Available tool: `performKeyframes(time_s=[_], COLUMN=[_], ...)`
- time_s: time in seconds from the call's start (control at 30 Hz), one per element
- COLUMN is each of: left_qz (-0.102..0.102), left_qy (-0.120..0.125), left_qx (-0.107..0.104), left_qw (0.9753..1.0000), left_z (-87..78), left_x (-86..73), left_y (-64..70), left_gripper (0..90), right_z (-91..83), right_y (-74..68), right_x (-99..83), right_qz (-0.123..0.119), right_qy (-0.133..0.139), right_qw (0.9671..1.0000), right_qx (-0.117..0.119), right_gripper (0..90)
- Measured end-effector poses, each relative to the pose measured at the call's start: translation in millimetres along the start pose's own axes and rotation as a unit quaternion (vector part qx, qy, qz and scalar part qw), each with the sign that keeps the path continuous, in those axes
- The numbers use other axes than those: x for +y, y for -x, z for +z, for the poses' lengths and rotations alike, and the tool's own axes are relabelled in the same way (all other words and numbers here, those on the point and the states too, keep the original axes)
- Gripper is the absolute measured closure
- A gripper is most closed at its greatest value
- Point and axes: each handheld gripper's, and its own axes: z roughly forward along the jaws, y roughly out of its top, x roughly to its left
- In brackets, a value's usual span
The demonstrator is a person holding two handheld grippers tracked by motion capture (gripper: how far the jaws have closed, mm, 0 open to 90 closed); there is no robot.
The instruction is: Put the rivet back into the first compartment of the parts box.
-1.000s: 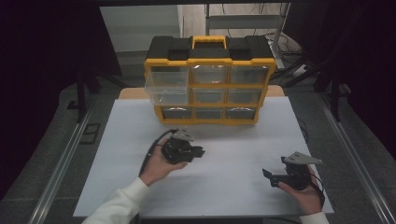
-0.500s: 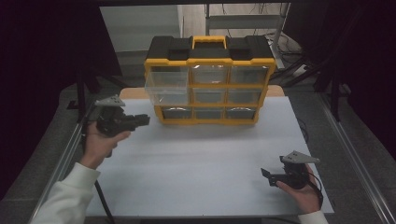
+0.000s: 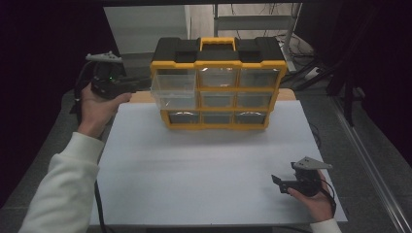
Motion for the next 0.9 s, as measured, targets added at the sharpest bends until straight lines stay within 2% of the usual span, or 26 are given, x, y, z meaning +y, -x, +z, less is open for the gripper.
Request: performKeyframes(time_s=[0.17,0.27,0.37,0.4,0.5,0.63,0.73,0.8,0.9], left_qz=[0.004,-0.001,-0.010,-0.010,-0.008,0.000,0.000,-0.007,-0.010], left_qy=[-0.005,0.001,0.016,0.019,0.030,0.029,0.024,0.024,0.017], left_qx=[-0.006,0.000,-0.003,-0.001,-0.001,0.011,0.014,0.013,0.020], left_qw=[1.0000,1.0000,0.9998,0.9998,0.9995,0.9995,0.9996,0.9996,0.9996], left_z=[24.7,27.1,15.1,11.3,-3.8,-16.4,-18.8,-18.8,-17.6], left_x=[7.9,5.9,-3.7,-7.3,-26.1,-63.3,-91.4,-113.3,-137.7], left_y=[8.1,8.8,7.3,7.5,8.5,12.3,15.2,17.4,21.9], left_gripper=[77.5,50.7,27.2,24.4,18.5,14.9,14.1,14.0,14.1], right_z=[-0.6,-0.6,-0.8,-0.9,-0.8,-0.4,-0.8,-0.7,-0.9], right_y=[0.5,0.7,0.5,0.5,0.5,-0.2,0.0,0.1,0.2], right_x=[0.0,0.0,0.0,0.0,0.1,0.5,0.7,0.8,0.9], right_qz=[0.000,0.000,0.000,0.000,0.000,-0.001,-0.002,-0.001,-0.001], right_qy=[0.002,0.002,0.003,0.003,0.003,0.002,0.003,0.003,0.004], right_qw=[1.0000,1.0000,1.0000,1.0000,1.0000,1.0000,1.0000,1.0000,1.0000], right_qx=[0.001,0.001,0.002,0.002,0.001,0.001,0.001,0.001,0.003], right_gripper=[10.3,10.3,10.3,10.3,10.3,10.3,10.3,10.3,10.2])
